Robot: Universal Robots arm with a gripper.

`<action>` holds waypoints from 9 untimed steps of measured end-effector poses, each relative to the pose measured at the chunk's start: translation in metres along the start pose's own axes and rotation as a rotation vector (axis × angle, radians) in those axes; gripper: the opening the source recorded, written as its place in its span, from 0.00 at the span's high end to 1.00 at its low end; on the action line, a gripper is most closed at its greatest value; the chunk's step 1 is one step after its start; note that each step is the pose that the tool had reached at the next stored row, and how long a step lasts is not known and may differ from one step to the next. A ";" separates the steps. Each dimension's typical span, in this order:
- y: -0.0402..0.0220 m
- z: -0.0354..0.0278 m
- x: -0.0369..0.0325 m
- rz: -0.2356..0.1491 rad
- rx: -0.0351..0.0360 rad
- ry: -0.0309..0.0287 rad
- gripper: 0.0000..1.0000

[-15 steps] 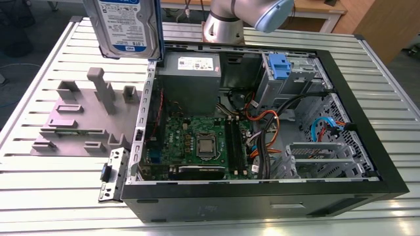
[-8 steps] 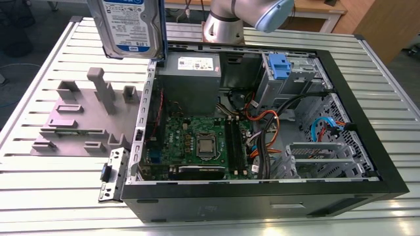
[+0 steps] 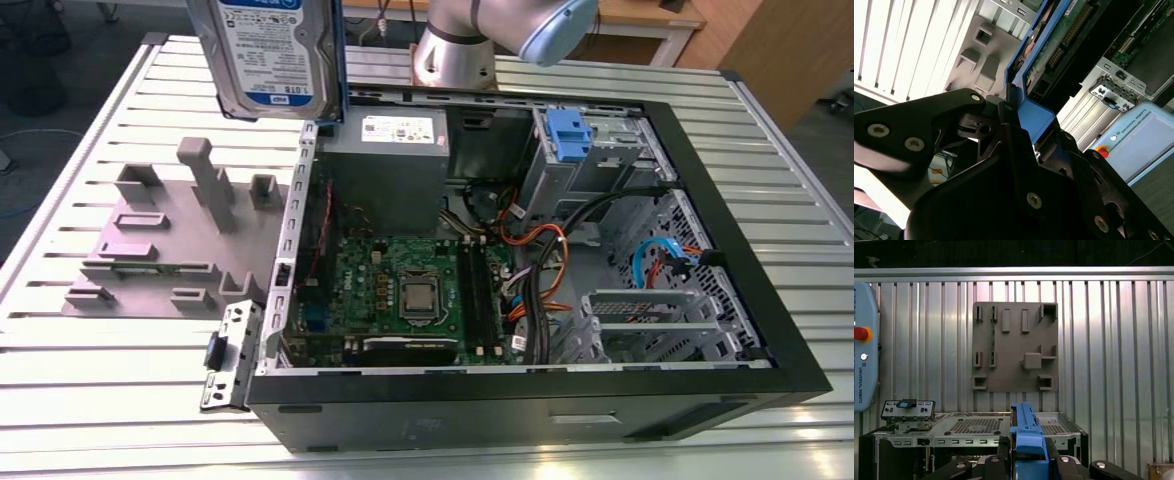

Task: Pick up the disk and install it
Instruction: 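Pick up the disk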

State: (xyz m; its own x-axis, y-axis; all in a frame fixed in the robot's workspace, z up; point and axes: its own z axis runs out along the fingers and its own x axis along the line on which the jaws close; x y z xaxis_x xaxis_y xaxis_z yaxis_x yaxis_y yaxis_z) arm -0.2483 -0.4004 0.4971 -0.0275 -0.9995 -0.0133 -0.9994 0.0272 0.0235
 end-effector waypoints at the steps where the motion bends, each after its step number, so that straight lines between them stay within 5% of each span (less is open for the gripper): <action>1: 0.0000 0.0001 0.0000 0.000 0.0001 0.0000 0.64; 9: -0.0019 0.0004 0.0040 0.000 0.0002 0.0012 0.64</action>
State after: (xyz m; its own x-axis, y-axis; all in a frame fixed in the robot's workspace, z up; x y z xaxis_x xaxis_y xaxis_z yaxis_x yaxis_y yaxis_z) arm -0.2465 -0.4045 0.4966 -0.0274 -0.9996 -0.0121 -0.9994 0.0271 0.0233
